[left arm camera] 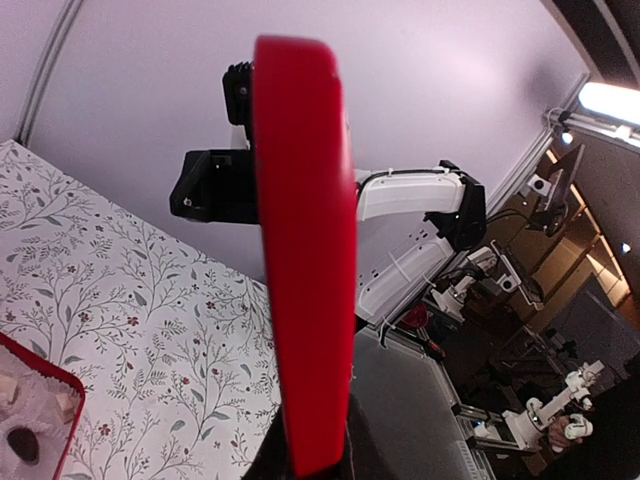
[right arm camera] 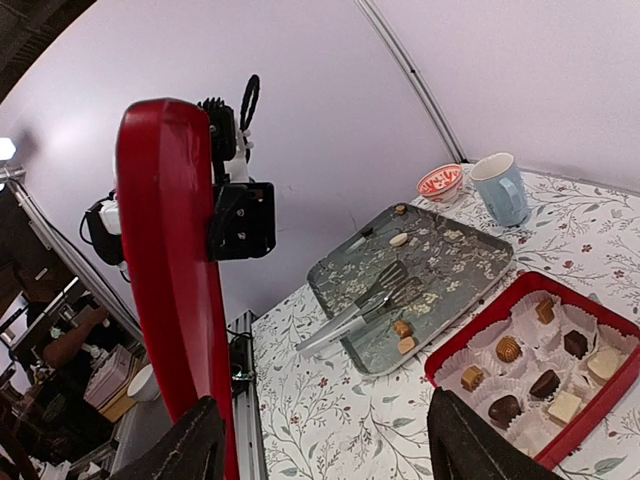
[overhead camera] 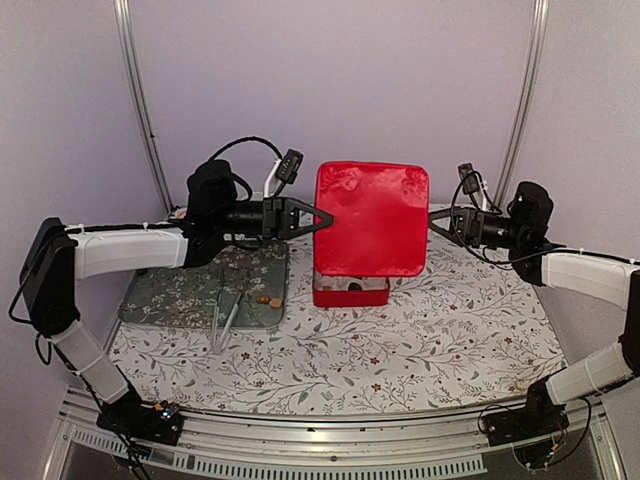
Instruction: Pack the chocolate
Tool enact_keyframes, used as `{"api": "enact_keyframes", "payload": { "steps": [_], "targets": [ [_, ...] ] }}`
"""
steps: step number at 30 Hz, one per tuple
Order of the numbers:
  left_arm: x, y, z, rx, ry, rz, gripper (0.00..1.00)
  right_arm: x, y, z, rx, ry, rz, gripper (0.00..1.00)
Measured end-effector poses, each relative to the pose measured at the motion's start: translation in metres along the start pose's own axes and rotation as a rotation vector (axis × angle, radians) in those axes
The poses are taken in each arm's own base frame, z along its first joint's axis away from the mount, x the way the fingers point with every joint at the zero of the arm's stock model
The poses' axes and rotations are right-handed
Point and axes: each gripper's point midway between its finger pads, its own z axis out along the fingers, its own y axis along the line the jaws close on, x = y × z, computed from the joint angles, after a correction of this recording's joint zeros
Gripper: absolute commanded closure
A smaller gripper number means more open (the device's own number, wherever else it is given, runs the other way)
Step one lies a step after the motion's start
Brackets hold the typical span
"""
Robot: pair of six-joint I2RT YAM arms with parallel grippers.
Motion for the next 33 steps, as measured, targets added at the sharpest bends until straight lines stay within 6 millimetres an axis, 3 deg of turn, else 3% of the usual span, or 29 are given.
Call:
{"api": "enact_keyframes", "payload": {
  "steps": [5, 10, 15, 18, 23, 27, 29, 33],
  "targets": [
    [-0.005, 0.005, -0.008, -0.036, -0.018, 0.005, 1.0, -0.003, -0.008, -0.013, 0.019, -0.016, 0.012, 0.17],
    [-0.006, 0.012, -0.014, -0.056, -0.028, -0.005, 1.0, -0.003, 0.011, -0.009, -0.063, -0.002, -0.008, 0.17],
    [-0.006, 0.005, -0.015, -0.023, -0.037, -0.014, 1.0, 0.006, 0.029, 0.007, -0.147, 0.041, -0.014, 0.19],
    [-0.005, -0.001, -0.015, 0.008, -0.039, -0.014, 1.0, 0.012, 0.029, 0.015, -0.17, 0.063, 0.003, 0.28],
    [-0.005, -0.004, -0.015, 0.036, -0.035, -0.023, 1.0, 0.016, 0.032, 0.023, -0.198, 0.082, 0.021, 0.55],
    [-0.003, 0.002, -0.015, 0.027, -0.042, -0.038, 1.0, 0.009, 0.038, 0.027, -0.219, 0.078, 0.011, 0.91],
    [-0.001, 0.005, -0.015, 0.016, -0.047, -0.043, 0.97, 0.007, 0.038, 0.028, -0.217, 0.075, 0.018, 0.96],
    [-0.003, 0.017, -0.018, -0.034, -0.067, -0.049, 0.75, 0.008, 0.027, 0.032, -0.207, 0.081, 0.071, 1.0]
  ]
}}
